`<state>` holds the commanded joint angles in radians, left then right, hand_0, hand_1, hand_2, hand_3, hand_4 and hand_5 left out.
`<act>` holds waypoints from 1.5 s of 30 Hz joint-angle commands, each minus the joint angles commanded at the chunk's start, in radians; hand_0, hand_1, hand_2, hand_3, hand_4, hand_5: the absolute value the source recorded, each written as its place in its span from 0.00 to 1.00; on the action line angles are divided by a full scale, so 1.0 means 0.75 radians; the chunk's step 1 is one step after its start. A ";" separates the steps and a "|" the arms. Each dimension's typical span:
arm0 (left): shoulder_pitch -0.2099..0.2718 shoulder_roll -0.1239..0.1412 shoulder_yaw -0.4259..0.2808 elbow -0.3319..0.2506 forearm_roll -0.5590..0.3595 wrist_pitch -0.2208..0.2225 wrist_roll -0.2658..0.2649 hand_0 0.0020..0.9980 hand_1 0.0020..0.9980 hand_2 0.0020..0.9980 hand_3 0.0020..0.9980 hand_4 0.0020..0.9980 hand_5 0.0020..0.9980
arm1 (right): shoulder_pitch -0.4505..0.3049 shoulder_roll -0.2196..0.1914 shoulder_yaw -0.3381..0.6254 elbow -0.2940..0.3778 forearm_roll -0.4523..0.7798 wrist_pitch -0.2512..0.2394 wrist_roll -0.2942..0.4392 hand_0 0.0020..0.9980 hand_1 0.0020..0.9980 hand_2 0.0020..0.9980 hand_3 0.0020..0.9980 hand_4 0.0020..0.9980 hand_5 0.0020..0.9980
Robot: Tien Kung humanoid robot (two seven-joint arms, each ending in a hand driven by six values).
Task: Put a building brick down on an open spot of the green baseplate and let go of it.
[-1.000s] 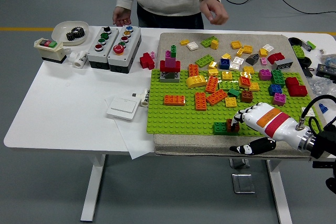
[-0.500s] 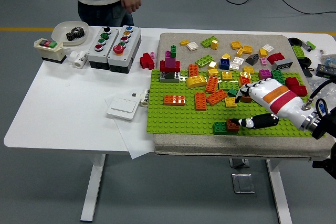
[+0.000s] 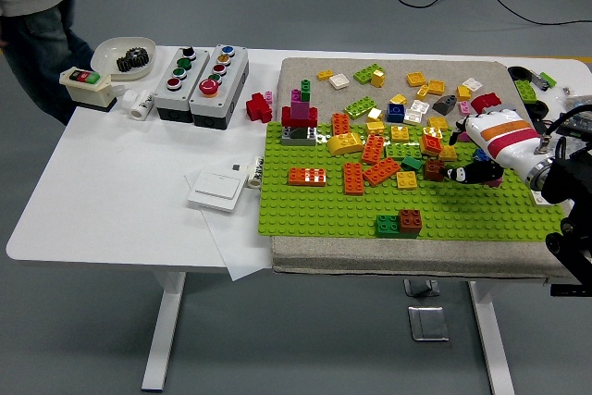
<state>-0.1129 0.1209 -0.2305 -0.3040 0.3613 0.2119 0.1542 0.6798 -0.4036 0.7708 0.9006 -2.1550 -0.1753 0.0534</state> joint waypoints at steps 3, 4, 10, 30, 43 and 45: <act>-0.001 0.000 0.001 0.000 0.000 0.000 0.000 0.75 0.76 0.79 0.67 0.78 0.75 | 0.020 0.024 -0.004 -0.086 -0.015 -0.003 0.006 0.42 0.44 0.51 0.59 0.94 0.51; -0.001 0.000 0.001 -0.001 0.001 0.000 0.001 0.75 0.76 0.79 0.67 0.78 0.75 | 0.023 0.028 0.001 -0.103 -0.030 -0.002 0.005 0.42 0.44 0.51 0.59 0.94 0.51; -0.002 0.000 0.004 0.001 -0.006 0.002 -0.003 0.75 0.76 0.79 0.67 0.78 0.75 | -0.002 -0.018 0.034 -0.058 -0.097 0.020 0.006 0.42 0.41 0.49 0.59 0.94 0.51; 0.004 -0.002 -0.008 0.001 0.019 -0.001 0.008 0.75 0.76 0.79 0.66 0.78 0.74 | -0.063 -0.099 0.072 -0.018 -0.152 0.058 -0.003 0.40 0.40 0.48 0.58 0.92 0.52; 0.005 -0.002 -0.014 0.000 0.035 -0.003 0.012 0.75 0.76 0.79 0.65 0.78 0.74 | -0.072 -0.094 0.094 -0.045 -0.148 0.050 0.004 0.40 0.40 0.48 0.58 0.92 0.53; 0.005 -0.002 -0.013 0.000 0.033 -0.003 0.012 0.75 0.76 0.79 0.65 0.78 0.74 | -0.077 -0.096 0.103 -0.038 -0.139 0.045 0.007 0.41 0.41 0.50 0.58 0.92 0.53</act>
<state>-0.1094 0.1194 -0.2403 -0.3041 0.3864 0.2100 0.1630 0.6220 -0.4753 0.8484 0.8718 -2.2593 -0.1416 0.0587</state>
